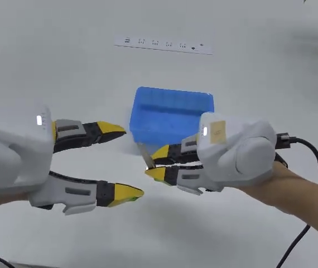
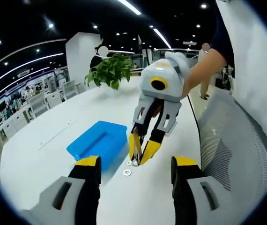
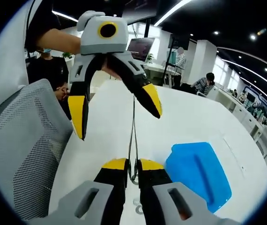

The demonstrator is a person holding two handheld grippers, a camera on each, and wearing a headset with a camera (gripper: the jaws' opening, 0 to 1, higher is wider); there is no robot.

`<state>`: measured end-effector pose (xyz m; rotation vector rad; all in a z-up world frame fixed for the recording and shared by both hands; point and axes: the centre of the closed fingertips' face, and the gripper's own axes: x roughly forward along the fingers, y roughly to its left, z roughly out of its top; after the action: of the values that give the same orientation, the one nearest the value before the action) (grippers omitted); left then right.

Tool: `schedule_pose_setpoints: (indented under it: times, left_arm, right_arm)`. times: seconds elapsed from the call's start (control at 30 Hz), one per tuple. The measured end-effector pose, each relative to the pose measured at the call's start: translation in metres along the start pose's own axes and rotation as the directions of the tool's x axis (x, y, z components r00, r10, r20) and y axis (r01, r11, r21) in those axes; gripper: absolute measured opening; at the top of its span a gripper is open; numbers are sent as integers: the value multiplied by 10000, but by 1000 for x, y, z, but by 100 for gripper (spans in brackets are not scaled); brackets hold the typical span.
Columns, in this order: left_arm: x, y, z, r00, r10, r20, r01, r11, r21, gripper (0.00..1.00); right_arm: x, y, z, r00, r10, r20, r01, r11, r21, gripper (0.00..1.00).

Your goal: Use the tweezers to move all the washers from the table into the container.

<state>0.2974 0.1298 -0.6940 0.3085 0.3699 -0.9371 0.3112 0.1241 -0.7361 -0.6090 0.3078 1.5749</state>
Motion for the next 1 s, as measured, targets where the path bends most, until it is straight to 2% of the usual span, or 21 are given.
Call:
schedule_pose_setpoints:
  times: [0.13, 0.2, 0.23, 0.37, 0.43, 0.57, 0.77, 0.87, 1.0]
  left_arm:
    - [-11, 3, -2, 9990, 402, 180, -395, 9984, -417, 75]
    - [-16, 6, 3, 9952, 722, 667, -655, 9931, -970, 83]
    - [-18, 7, 3, 9936, 847, 745, -761, 9909, -1112, 88]
    - [-25, 12, -3, 9912, 1127, 688, -1037, 9870, -1228, 93]
    - [-28, 16, -6, 9888, 1333, 665, -1223, 9812, -1492, 100]
    - [-33, 24, -13, 9855, 1605, 548, -1501, 9760, -1578, 100]
    - [-38, 35, -20, 9797, 1953, 442, -1846, 9664, -1787, 100]
    - [-41, 39, -24, 9785, 2035, 349, -1934, 9626, -1895, 100]
    - [-45, 45, -28, 9755, 2188, 246, -2089, 9548, -2115, 100]
  right_arm:
    - [-7, -9, 12, 9995, -202, 228, 200, 9998, 76, 9]
    - [-10, -15, 18, 9989, -303, 347, 300, 9995, 96, 9]
    - [-12, -19, 22, 9982, -395, 445, 391, 9992, 119, 9]
    - [-19, -33, 34, 9948, -666, 777, 648, 9976, 257, 9]
    - [-22, -39, 38, 9929, -766, 908, 737, 9967, 346, 9]
    - [-25, -59, 43, 9883, -1034, 1123, 984, 9939, 497, 9]
    - [-23, -96, 37, 9780, -1564, 1383, 1428, 9843, 1034, 9]
    - [-16, -117, 25, 9715, -1865, 1463, 1640, 9745, 1532, 9]
    - [-7, -134, 6, 9673, -2113, 1406, 1795, 9611, 2097, 9]
